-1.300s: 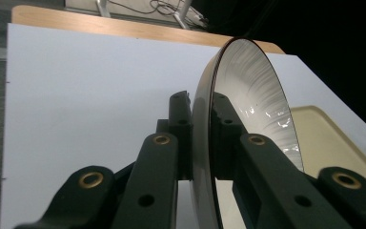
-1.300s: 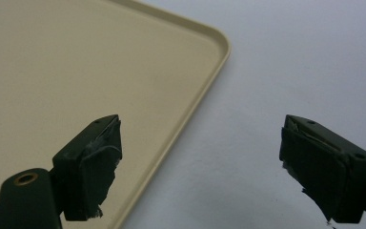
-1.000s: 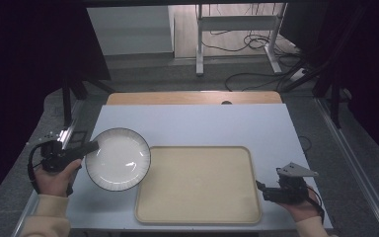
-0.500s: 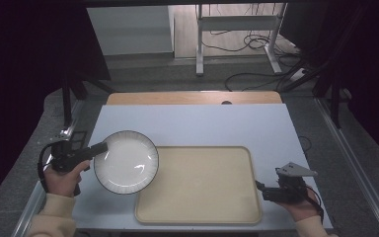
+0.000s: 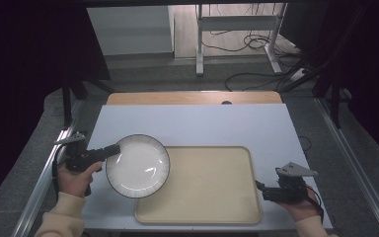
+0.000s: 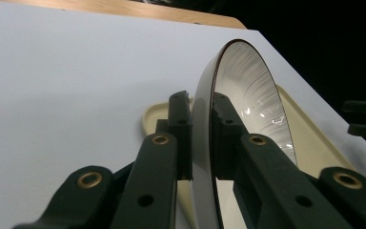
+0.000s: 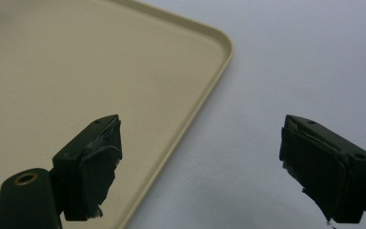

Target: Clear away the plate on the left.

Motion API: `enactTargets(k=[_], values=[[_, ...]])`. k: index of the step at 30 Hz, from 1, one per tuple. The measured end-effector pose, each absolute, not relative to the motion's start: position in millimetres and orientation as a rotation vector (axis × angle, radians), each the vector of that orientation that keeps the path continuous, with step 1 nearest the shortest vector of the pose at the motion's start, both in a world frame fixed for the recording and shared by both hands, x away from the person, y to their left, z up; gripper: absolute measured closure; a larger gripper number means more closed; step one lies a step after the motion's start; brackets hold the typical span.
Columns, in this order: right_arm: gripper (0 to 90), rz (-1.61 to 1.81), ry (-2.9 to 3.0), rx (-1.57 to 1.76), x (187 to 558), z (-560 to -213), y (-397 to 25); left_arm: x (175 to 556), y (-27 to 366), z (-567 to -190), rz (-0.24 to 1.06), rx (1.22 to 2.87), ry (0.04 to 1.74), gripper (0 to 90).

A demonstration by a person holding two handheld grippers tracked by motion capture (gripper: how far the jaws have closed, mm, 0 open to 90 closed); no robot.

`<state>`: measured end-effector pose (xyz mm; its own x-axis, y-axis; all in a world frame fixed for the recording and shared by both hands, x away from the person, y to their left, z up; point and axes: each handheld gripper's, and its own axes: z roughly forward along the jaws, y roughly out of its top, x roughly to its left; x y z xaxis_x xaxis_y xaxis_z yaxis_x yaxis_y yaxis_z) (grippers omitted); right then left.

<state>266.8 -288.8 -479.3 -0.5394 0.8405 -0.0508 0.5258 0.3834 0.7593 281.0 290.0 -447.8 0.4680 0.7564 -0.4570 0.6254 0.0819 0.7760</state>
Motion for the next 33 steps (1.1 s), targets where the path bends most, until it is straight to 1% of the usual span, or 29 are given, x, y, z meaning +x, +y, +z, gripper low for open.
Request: enactTargets(k=[25,33], values=[[15.0,0.980,2.215,1.180,267.2,-479.3,-289.0,291.8,258.4,-441.5,0.084,1.596,1.175,81.3],[15.0,0.978,2.216,1.178,267.5,-479.4,-289.1,295.6,241.2,-438.2,0.072,1.619,1.142,81.3]])
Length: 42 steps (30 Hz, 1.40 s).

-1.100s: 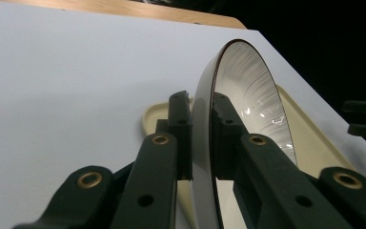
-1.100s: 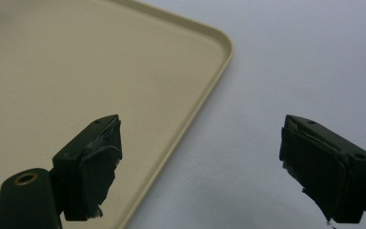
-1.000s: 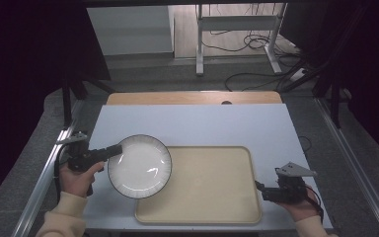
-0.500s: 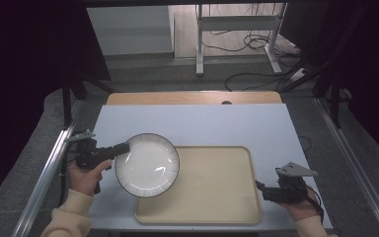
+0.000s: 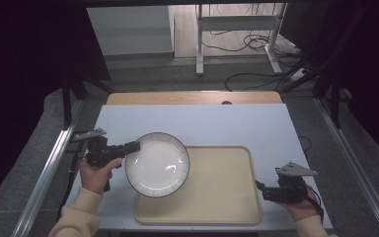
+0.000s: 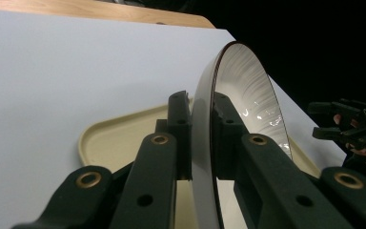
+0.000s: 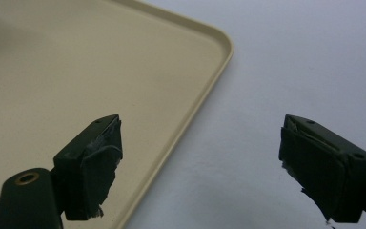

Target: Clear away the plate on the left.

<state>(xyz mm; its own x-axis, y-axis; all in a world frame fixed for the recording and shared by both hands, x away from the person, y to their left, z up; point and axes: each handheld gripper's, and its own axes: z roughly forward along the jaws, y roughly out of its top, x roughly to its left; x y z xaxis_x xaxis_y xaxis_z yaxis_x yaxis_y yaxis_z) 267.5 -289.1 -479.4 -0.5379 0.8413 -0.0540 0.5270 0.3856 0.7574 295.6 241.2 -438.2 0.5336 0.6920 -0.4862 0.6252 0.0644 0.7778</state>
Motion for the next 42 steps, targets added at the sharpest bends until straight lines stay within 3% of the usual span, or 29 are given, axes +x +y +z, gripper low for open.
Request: enactTargets(k=[22,42], values=[[15.0,0.997,2.201,1.181,266.8,-476.0,-290.3,300.3,217.3,-439.2,0.037,1.633,1.118,81.2],[15.0,1.010,2.195,1.191,267.1,-476.4,-292.4,316.7,169.8,-456.4,-0.051,1.684,1.096,81.0]])
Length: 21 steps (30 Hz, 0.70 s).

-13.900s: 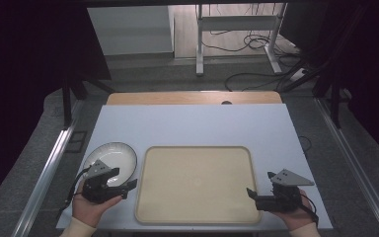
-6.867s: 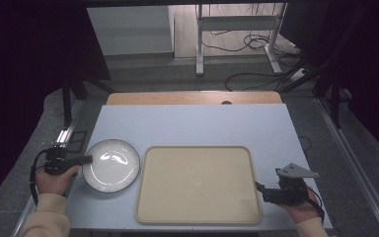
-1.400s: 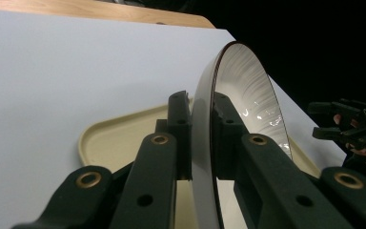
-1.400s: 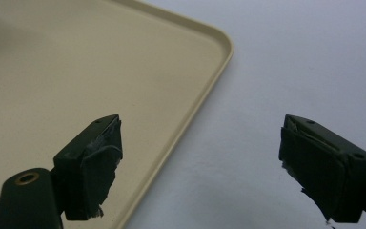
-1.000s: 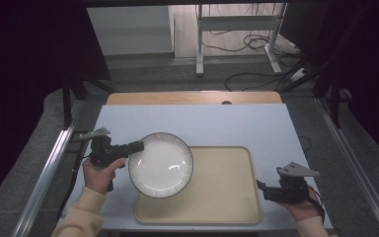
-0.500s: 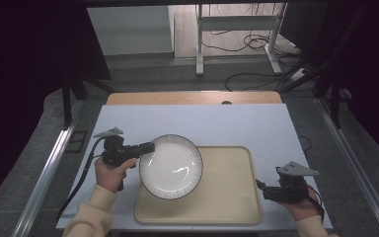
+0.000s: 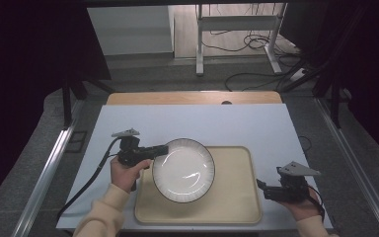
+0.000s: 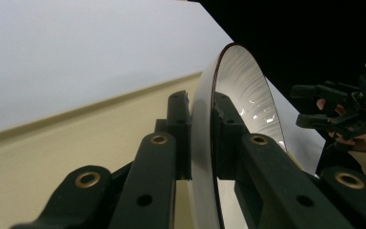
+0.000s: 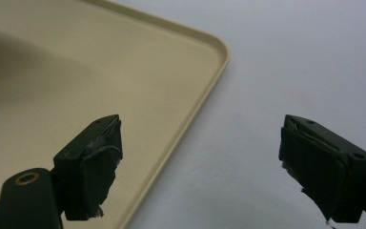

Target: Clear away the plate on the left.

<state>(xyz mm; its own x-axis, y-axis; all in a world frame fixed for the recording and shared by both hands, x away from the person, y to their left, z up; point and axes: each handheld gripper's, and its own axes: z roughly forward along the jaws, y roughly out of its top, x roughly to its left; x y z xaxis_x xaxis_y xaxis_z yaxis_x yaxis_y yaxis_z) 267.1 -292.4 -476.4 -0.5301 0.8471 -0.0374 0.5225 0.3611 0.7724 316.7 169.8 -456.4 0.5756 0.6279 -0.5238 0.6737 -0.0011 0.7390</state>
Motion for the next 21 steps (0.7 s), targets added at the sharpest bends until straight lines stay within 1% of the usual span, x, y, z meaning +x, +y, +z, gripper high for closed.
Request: enactTargets(k=[7,13,18,21], values=[[15.0,1.005,2.198,1.192,267.3,-477.3,-292.5,320.5,148.2,-467.2,-0.094,1.732,1.083,80.7],[15.0,1.024,2.192,1.192,267.2,-476.7,-293.0,326.9,140.4,-474.1,-0.131,1.727,1.085,80.6],[15.0,1.013,2.199,1.189,267.5,-477.8,-292.5,332.5,130.4,-486.4,-0.163,1.741,1.100,80.5],[15.0,1.011,2.197,1.190,267.3,-477.6,-292.7,336.0,124.0,-496.4,-0.169,1.778,1.113,80.4]])
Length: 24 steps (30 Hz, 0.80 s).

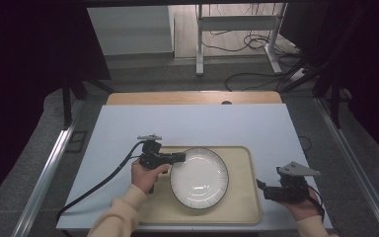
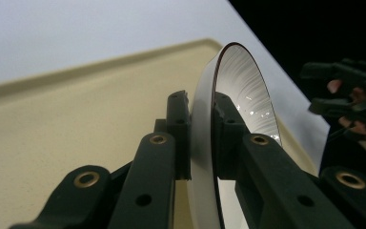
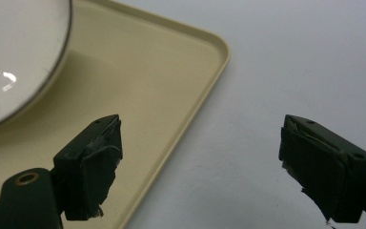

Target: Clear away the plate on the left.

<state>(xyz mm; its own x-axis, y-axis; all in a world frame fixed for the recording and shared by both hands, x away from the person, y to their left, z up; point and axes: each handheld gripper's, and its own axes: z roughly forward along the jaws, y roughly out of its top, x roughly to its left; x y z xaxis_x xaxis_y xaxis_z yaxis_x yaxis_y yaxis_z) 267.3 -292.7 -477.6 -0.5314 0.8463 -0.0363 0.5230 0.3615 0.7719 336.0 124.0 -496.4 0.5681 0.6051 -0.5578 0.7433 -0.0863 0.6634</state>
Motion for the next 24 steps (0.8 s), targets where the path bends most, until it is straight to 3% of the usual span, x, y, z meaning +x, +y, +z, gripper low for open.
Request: enactTargets(k=[9,20,24], values=[[15.0,1.008,2.199,1.192,267.6,-478.6,-293.9,344.8,121.6,-515.9,-0.093,1.891,1.207,83.6],[15.0,1.005,2.200,1.185,266.8,-478.0,-293.0,346.3,120.1,-526.1,-0.050,1.978,1.202,78.8],[15.0,1.010,2.200,1.193,268.4,-479.2,-293.9,346.1,128.0,-512.3,-0.013,1.958,1.156,68.1]])
